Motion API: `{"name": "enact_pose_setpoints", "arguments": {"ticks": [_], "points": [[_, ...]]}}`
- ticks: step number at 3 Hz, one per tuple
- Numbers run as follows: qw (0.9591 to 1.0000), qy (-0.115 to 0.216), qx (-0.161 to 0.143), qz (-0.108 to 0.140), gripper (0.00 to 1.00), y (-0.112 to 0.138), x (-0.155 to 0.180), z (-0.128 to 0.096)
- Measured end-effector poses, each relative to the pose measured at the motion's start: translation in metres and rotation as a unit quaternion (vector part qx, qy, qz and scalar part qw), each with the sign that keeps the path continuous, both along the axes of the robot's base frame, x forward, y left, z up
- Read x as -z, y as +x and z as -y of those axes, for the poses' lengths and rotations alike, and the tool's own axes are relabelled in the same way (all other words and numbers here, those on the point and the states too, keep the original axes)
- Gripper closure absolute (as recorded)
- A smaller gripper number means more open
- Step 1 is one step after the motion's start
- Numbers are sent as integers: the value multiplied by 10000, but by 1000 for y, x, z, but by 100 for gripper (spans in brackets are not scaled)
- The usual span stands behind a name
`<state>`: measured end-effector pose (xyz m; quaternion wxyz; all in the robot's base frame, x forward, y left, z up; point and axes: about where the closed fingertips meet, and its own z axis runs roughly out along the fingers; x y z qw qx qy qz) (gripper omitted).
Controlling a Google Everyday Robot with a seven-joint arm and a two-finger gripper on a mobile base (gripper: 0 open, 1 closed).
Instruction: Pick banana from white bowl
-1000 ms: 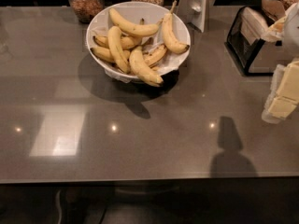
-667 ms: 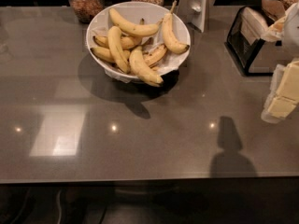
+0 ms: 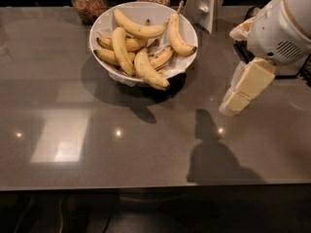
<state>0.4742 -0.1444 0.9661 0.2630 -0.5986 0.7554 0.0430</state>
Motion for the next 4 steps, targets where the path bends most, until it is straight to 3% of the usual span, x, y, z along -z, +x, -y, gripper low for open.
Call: {"name": "enact_pose_setpoints", "arguments": {"ticks": [1, 2, 3, 4], "points": [[9990, 417, -118, 73, 0, 24, -6, -53], [9988, 467, -75, -123, 0, 42, -10, -106], [9979, 576, 131, -251, 0, 41, -12, -116], [9970, 653, 404, -80, 0, 48, -12, -120]]}}
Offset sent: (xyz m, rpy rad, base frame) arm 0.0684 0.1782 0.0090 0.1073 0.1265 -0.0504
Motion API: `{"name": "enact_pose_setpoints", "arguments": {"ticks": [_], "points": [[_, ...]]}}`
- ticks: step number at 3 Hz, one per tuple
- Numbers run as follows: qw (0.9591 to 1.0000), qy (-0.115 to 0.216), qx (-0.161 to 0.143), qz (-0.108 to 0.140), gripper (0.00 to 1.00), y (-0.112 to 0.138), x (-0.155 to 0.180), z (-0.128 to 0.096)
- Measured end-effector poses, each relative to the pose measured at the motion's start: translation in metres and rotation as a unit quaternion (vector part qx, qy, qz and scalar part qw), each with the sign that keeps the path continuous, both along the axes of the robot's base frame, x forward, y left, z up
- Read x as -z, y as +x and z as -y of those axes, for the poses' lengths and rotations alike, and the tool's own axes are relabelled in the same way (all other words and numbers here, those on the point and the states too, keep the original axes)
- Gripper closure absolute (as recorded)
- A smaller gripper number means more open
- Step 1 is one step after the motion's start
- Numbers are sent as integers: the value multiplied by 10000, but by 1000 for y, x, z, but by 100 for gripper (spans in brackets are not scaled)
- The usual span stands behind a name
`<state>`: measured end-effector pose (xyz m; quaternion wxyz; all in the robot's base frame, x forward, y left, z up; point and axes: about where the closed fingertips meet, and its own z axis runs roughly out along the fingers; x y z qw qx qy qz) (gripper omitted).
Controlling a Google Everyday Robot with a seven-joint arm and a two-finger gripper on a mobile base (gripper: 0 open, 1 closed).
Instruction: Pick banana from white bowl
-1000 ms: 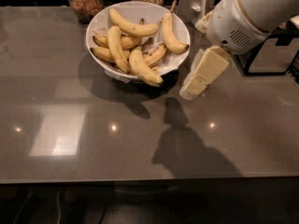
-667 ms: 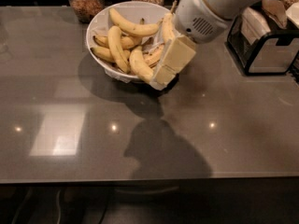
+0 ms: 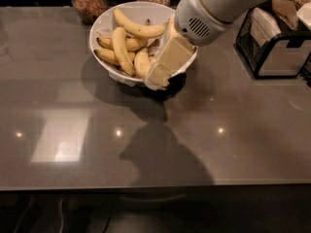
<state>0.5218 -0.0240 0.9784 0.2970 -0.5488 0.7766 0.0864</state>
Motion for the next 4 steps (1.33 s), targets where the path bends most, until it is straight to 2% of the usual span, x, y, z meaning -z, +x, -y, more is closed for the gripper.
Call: {"name": "enact_pose_setpoints", "arguments": {"ticks": [1, 2, 3, 4], "points": [[9982, 235, 514, 207, 0, 18, 4, -6], [9943, 507, 892, 292, 0, 35, 9, -12], [9914, 717, 1068, 242, 15, 43, 16, -20], [9892, 921, 1129, 133, 18, 46, 24, -29]]}}
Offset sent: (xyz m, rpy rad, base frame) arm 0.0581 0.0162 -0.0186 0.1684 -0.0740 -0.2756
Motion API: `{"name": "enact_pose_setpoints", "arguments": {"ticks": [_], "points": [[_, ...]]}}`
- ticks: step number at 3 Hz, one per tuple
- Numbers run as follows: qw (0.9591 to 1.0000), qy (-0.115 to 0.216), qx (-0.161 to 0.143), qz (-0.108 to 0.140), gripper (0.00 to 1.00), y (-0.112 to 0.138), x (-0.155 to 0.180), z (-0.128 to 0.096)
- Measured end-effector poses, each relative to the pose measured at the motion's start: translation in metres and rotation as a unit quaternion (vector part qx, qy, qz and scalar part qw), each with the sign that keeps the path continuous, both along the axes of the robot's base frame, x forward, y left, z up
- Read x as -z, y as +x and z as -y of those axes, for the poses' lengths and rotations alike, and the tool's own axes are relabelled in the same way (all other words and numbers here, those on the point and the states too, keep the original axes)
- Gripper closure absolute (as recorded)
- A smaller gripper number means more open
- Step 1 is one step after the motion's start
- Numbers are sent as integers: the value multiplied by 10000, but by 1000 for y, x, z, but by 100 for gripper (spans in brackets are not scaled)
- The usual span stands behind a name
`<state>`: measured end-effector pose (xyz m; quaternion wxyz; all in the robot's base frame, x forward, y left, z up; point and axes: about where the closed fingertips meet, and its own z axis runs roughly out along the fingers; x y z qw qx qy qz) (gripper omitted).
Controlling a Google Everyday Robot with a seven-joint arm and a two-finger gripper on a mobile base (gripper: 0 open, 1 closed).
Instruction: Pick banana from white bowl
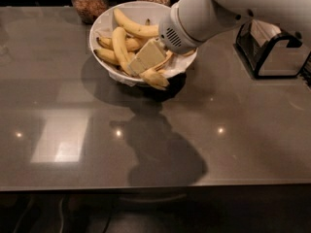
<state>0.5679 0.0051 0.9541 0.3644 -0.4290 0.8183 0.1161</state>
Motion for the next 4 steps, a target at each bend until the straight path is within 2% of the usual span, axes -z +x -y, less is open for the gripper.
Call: {"name": "enact_pose_setpoints", "arguments": {"ticks": [2, 4], "points": [[9987, 391, -36, -336, 24, 1, 23, -17], [9964, 583, 78, -615, 25, 5, 45, -16]]}}
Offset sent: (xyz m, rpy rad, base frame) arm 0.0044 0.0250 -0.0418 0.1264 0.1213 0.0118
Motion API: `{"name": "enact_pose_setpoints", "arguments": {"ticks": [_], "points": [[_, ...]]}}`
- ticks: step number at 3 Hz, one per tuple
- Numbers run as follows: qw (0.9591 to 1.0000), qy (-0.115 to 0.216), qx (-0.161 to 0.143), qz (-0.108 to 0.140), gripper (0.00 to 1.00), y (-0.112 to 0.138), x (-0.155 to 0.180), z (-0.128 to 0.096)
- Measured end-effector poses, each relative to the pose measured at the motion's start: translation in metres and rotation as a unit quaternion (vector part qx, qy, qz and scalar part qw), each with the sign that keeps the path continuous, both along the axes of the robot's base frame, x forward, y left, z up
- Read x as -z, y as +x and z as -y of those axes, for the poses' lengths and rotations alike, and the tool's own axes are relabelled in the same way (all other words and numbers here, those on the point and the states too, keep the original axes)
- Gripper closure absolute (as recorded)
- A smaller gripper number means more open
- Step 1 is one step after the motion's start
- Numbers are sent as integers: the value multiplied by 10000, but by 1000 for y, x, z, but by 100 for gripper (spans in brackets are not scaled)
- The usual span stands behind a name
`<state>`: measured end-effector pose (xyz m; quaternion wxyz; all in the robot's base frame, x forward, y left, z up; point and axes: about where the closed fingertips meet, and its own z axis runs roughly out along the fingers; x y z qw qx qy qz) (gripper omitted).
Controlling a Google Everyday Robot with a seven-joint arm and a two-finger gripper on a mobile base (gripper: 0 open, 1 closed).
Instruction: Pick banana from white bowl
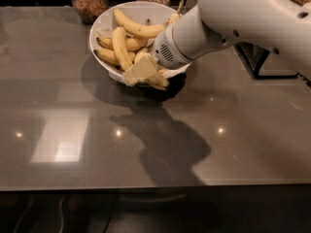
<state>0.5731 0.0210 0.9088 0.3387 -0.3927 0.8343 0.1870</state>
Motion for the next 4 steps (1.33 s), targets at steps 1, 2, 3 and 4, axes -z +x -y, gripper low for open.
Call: {"name": "enact_pose_setpoints", "arguments": {"ticks": [1, 2, 3, 4], "points": [[9999, 32, 103, -76, 29, 3, 8, 6], [9999, 34, 105, -78, 48, 3, 8, 6], [9999, 54, 121, -102, 71, 3, 9, 7], [9998, 66, 118, -114, 95, 3, 8, 7]]}}
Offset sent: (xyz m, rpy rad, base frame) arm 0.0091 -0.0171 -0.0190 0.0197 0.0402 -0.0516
